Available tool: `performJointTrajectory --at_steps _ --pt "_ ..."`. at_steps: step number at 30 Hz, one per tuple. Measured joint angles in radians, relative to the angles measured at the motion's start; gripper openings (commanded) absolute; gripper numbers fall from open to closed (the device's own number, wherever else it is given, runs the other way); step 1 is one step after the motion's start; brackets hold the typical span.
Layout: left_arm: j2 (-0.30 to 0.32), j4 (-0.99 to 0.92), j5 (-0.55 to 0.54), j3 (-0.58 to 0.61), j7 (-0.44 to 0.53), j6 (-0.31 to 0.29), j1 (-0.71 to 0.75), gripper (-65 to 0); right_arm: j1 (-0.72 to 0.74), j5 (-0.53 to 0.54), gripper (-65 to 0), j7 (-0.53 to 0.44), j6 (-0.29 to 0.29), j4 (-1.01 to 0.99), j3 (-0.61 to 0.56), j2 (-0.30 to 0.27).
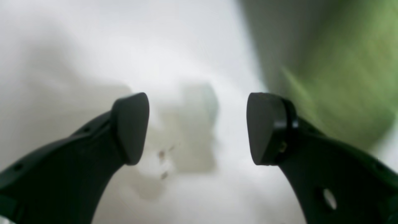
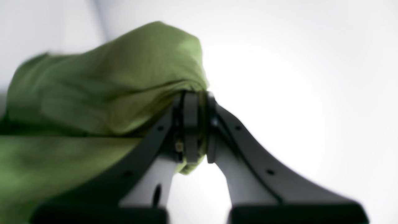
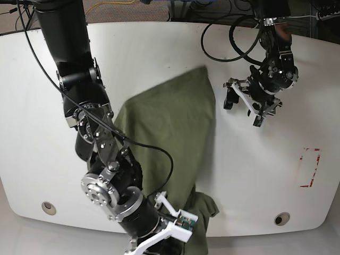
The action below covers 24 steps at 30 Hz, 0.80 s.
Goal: Layout the t-shirt on the table in an organized manner, then fold the t-shirt properly
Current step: 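Drag the fabric further with the right gripper while the left gripper withdraws, then move the left gripper to the shirt's edge and grasp it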
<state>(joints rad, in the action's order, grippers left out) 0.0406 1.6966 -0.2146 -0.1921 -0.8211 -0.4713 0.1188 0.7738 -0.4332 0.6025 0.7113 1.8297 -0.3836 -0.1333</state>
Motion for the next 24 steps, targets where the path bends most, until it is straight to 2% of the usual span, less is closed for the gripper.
performJointTrajectory --at_steps 12,20,24 --pt "-0.038 0.0 0.0 0.05 0.001 0.002 0.002 -19.7 0.073 0.0 -65.0 0.001 -0.003 0.002 0.033 -0.004" --pt "-0.063 -0.018 0.003 0.057 0.103 0.01 -0.013 -19.7 0.072 -0.001 -65.0 0.003 0.0 0.011 0.033 -0.003" --pt "-0.063 -0.075 0.009 0.056 0.112 0.02 -0.062 -19.9 0.072 -0.001 -65.0 0.002 0.0 0.027 0.033 -0.003"
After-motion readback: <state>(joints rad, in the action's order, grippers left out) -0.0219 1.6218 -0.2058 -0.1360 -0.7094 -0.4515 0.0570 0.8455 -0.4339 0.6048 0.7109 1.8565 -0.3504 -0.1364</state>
